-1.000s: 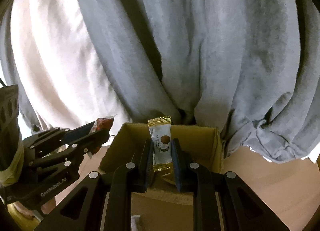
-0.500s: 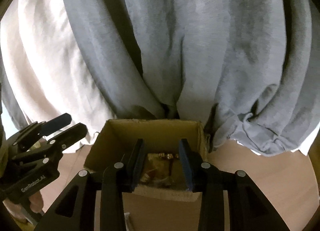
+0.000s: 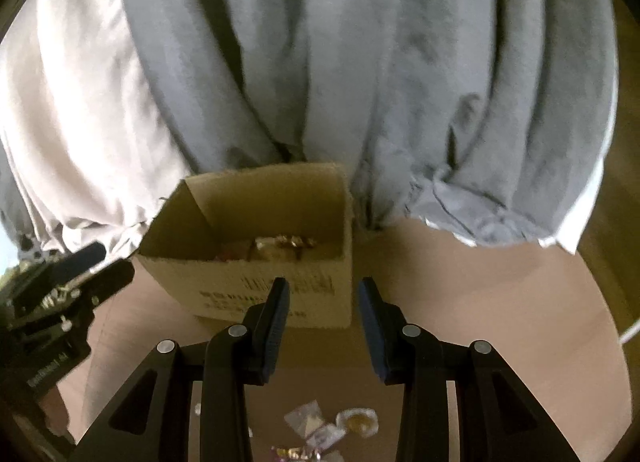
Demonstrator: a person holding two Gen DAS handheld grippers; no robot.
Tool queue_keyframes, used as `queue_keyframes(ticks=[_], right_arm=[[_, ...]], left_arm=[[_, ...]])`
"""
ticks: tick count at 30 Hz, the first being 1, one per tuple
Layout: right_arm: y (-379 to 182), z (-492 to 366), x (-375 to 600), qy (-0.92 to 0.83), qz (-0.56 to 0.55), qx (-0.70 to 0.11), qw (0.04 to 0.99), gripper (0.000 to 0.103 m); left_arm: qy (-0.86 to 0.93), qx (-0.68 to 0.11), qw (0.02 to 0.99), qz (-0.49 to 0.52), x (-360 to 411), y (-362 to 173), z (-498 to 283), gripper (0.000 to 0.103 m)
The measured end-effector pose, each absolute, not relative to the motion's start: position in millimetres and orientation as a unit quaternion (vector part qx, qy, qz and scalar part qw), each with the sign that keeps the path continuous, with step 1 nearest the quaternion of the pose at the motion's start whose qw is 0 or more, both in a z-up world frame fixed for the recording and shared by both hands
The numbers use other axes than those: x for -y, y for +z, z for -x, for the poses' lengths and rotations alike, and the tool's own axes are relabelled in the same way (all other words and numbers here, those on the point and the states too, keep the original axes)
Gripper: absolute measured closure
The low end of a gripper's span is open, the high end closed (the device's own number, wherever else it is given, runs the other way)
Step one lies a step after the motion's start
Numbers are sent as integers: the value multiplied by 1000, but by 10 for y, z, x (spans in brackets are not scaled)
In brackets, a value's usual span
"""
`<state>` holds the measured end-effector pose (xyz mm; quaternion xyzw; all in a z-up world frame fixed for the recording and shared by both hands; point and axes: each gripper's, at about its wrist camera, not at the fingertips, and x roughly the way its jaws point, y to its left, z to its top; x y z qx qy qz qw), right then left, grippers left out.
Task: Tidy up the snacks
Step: 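Grasp the white stick packet with the left tool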
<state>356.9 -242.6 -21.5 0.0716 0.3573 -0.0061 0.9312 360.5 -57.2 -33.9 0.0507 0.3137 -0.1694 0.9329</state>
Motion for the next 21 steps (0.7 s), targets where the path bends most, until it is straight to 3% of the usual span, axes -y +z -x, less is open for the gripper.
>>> queue_keyframes(ticks=[21], right_arm=[[-1204, -3068, 2536, -30, -117, -449, 885, 66]], left_arm=[[-162, -408, 894, -87, 720, -1273, -3346, 49]])
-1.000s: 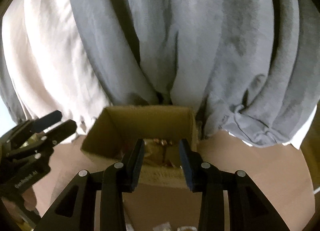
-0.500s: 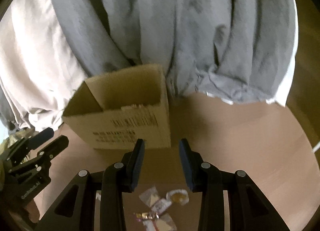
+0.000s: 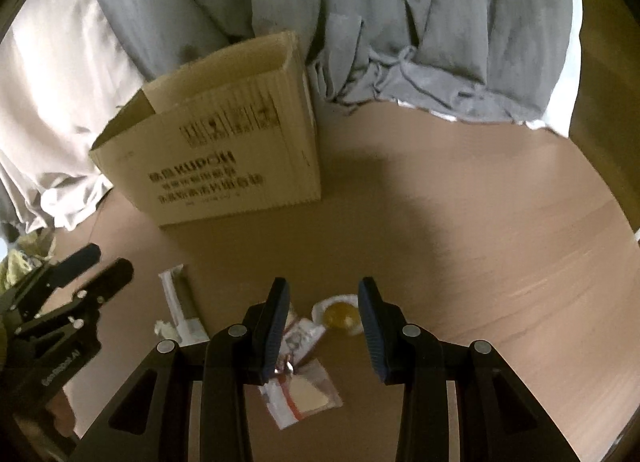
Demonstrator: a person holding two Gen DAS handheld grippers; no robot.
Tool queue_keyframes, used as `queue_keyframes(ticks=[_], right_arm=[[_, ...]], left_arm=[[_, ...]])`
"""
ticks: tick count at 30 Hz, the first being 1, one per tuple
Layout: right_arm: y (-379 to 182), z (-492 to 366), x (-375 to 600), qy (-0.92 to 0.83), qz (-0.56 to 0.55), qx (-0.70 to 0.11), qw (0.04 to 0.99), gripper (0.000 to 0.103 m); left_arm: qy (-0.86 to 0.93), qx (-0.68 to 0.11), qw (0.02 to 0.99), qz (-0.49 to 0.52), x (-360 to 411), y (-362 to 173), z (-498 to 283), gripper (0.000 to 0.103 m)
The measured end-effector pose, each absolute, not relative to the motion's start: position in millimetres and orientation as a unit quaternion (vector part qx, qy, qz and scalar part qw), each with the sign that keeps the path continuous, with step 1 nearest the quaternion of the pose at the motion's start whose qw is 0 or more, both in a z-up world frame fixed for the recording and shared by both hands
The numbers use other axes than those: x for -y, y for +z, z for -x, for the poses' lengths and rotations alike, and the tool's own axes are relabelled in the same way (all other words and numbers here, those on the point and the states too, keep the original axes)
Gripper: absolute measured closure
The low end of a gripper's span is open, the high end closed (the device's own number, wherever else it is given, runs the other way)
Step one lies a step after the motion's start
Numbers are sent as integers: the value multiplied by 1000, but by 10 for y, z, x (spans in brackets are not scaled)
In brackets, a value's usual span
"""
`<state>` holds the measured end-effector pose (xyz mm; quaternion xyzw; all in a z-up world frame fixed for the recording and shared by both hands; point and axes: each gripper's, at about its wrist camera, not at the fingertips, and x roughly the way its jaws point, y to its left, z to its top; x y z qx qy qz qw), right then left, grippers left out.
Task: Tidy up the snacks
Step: 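Grasp the white stick packet with the left tool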
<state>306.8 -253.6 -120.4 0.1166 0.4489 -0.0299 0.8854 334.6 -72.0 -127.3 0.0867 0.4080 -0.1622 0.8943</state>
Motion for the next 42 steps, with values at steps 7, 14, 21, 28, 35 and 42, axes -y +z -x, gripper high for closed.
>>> queue_keyframes(ticks=[7, 14, 21, 28, 35, 42], right_arm=[[-1425, -3096, 2534, -24, -128, -471, 873, 66], [-1566, -3139, 2493, -27, -115, -480, 869, 67], [-1670, -3211, 2498, -29, -120, -489, 864, 68], [-1765, -3263, 2512, -28, -125, -498, 857, 74], [-1841, -3301, 2533, -29, -133, -505, 853, 74], [-1826, -3342, 2532, -25, -127, -499, 857, 74]], left_arm=[[-154, -440, 880, -89, 711, -1529, -3364, 48], [-146, -468, 868, -79, 716, -1748, -3452, 48], [-134, -485, 861, -72, 763, -1881, -3543, 48], [-129, -490, 859, -69, 774, -1942, -3614, 48], [-130, -491, 859, -64, 771, -1967, -3640, 48], [-129, -497, 856, -54, 759, -1996, -3683, 49]])
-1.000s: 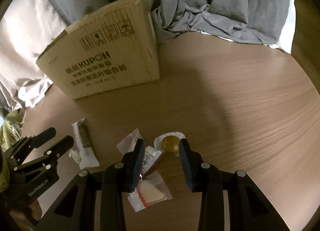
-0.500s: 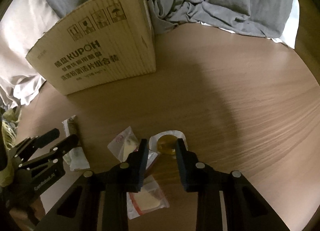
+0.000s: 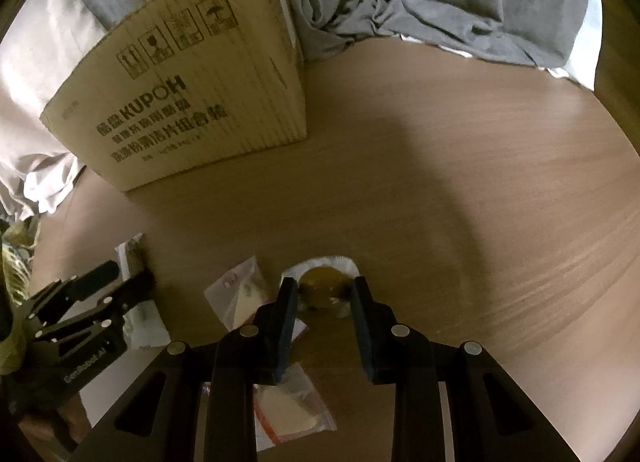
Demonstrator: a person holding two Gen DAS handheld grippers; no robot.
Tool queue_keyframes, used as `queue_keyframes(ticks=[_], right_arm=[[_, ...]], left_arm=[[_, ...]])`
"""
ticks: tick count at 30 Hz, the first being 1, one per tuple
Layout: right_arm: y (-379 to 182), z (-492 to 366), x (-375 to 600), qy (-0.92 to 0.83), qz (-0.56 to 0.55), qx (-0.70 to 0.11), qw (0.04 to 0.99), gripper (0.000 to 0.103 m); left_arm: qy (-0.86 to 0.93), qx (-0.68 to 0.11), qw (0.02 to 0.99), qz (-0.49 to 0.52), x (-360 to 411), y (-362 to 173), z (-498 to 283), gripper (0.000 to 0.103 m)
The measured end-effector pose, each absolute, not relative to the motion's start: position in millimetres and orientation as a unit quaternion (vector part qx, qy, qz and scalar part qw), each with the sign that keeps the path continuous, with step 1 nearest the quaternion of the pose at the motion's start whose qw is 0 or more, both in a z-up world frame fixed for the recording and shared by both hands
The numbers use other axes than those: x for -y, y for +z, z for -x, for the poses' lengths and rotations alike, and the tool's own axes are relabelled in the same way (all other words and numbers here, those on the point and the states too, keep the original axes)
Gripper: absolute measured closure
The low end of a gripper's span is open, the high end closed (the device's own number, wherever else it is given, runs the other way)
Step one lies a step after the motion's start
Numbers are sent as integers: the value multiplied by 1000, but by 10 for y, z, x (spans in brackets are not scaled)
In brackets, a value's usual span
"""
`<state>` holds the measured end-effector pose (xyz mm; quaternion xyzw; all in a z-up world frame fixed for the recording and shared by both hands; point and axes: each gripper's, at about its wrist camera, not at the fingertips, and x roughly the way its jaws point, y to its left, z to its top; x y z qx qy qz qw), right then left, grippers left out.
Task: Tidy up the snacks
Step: 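Grasp the white stick packet with the left tool, then carry the stick packet over the box and open the left tool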
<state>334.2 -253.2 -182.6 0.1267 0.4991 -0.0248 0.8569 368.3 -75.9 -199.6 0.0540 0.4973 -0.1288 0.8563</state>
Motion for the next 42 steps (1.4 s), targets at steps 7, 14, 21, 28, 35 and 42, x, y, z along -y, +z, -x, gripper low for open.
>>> queue_keyframes(ticks=[7, 14, 21, 28, 35, 42], right_arm=[[-1828, -3402, 2486, -15, -108, -497, 861, 74], [-1809, -3355, 2490, -5, -112, -489, 865, 76], [-1568, -3299, 2469, -7, -105, -456, 884, 76], [-1197, -3178, 2432, 13, -110, -416, 902, 76], [-820, -3083, 2342, 35, -105, -374, 921, 76], [-453, -3060, 2244, 53, -100, -327, 938, 76]], left_arm=[[-133, -504, 853, -41, 735, -2024, -3726, 63], [-147, -494, 856, -43, 766, -1981, -3712, 79], [-174, -464, 868, -31, 781, -1728, -3626, 81], [-207, -418, 884, -25, 756, -1321, -3477, 82], [-219, -352, 909, -33, 702, -839, -3308, 82], [-227, -305, 924, -27, 614, -415, -3283, 82]])
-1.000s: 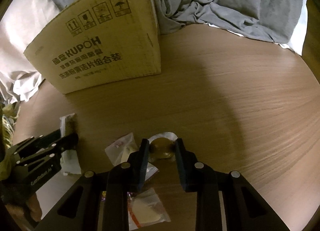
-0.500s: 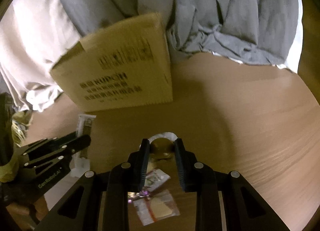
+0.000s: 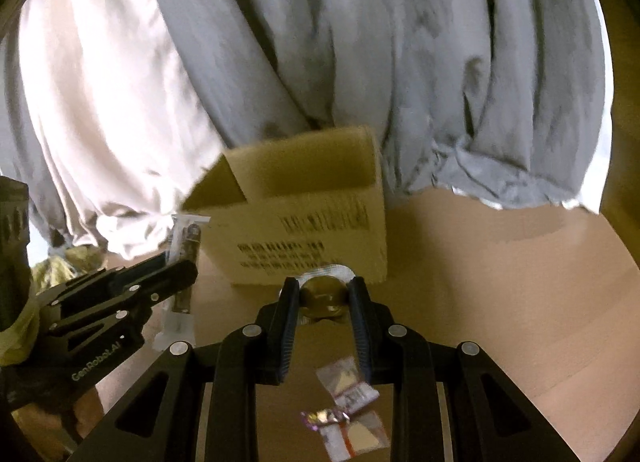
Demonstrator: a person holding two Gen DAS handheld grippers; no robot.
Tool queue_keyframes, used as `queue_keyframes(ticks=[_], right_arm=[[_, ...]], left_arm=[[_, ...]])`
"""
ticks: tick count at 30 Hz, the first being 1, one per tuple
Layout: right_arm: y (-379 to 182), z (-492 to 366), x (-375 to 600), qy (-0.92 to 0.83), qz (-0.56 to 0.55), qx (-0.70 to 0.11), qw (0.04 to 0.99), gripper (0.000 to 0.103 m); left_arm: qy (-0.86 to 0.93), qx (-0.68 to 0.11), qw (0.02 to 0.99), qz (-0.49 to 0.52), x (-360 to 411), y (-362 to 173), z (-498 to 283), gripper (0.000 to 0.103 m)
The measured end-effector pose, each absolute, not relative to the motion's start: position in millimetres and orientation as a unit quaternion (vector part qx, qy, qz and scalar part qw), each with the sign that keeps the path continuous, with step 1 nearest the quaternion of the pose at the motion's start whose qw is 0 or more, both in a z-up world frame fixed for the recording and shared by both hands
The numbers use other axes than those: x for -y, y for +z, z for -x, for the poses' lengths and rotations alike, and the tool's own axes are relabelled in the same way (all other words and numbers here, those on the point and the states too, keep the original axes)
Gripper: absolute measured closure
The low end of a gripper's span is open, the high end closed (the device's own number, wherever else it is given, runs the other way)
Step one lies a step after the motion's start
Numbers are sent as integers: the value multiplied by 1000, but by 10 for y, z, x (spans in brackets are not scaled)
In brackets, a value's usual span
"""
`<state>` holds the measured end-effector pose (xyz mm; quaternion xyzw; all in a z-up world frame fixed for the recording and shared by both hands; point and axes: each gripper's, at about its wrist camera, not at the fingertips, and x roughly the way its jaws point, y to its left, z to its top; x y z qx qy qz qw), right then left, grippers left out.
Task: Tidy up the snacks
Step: 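Carry the stick packet over the box and open the left tool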
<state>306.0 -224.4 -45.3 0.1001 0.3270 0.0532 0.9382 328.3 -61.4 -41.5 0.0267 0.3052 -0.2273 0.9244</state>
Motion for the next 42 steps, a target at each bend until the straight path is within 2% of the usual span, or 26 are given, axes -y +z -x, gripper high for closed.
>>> queue_keyframes(ticks=[8, 22, 31, 40, 41, 42], right_arm=[[-76, -3103, 2142, 72, -90, -277, 954, 76], [220, -3582, 2032, 89, -71, -251, 961, 76], [278, -3965, 1989, 94, -57, -255, 961, 76], [173, -4456, 2014, 99, -60, -293, 949, 76], [150, -4509, 2017, 100, -62, -300, 947, 76], [131, -4553, 2025, 99, -64, -306, 945, 75]], left_arm=[[-223, -258, 939, -30, 510, -78, -3318, 82], [-207, -208, 955, -53, 418, 294, -3667, 82], [-216, -234, 946, -54, 428, 281, -4157, 82], [-234, -291, 926, -54, 522, 136, -4677, 81], [-230, -295, 926, -55, 531, 111, -4728, 76], [-225, -296, 927, -57, 533, 101, -4746, 64]])
